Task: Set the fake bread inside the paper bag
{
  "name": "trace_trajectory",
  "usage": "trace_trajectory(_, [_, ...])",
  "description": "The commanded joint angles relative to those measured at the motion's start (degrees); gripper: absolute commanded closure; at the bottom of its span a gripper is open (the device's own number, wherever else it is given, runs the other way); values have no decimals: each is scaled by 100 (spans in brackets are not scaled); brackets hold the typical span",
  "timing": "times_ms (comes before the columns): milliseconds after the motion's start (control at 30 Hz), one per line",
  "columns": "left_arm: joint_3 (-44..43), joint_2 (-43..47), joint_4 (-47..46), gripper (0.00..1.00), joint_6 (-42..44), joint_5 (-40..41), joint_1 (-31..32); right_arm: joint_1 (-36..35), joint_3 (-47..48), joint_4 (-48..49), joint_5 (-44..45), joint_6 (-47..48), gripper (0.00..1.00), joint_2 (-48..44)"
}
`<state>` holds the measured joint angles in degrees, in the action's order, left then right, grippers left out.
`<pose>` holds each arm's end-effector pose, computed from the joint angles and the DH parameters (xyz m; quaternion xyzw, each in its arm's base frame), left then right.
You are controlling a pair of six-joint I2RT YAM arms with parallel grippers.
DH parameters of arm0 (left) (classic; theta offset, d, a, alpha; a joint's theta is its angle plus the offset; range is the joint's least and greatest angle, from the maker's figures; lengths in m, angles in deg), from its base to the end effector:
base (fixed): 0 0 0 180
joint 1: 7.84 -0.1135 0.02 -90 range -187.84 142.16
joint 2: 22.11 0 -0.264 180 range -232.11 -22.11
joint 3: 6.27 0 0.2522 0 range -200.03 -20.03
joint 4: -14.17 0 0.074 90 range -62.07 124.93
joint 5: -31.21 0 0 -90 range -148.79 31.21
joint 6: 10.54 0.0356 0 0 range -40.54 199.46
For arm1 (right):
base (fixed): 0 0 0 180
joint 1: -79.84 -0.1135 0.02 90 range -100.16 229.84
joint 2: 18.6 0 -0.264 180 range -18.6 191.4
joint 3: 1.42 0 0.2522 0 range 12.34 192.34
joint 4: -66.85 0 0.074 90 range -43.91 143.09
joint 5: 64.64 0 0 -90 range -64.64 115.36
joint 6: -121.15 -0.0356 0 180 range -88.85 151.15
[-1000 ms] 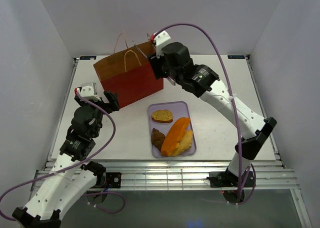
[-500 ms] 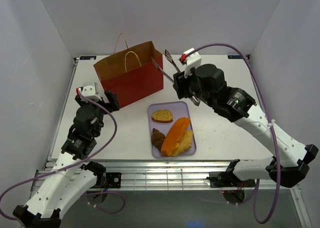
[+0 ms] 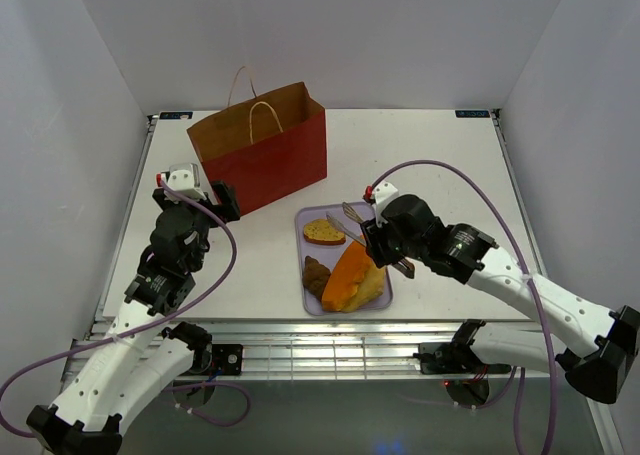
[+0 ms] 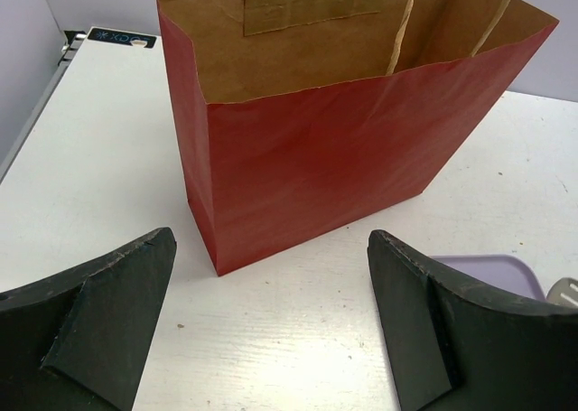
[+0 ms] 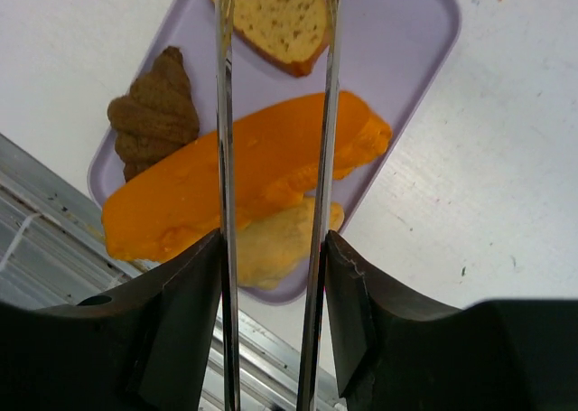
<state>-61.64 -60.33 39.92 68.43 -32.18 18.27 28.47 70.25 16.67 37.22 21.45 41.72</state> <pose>0.1491 -0.0553 0.3354 -0.0520 0.7511 -0.0367 0.6571 0.1439 0.1683 0.3243 -0.2774 0.8543 0.1380 0.4173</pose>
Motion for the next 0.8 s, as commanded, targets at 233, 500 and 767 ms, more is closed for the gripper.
trace_trajectory(233, [30,42,-39,2,30,-51,35,22,-236,-416,237,-796,49,-468])
trace_trajectory(500, [3,69,-47,2,22,-95,35,22,-526,-769,501,-1789,48,-995])
trace_trajectory(767, [38,104,-83,2,4,-121,35,14,-667,-972,651,-2747,47,-1276])
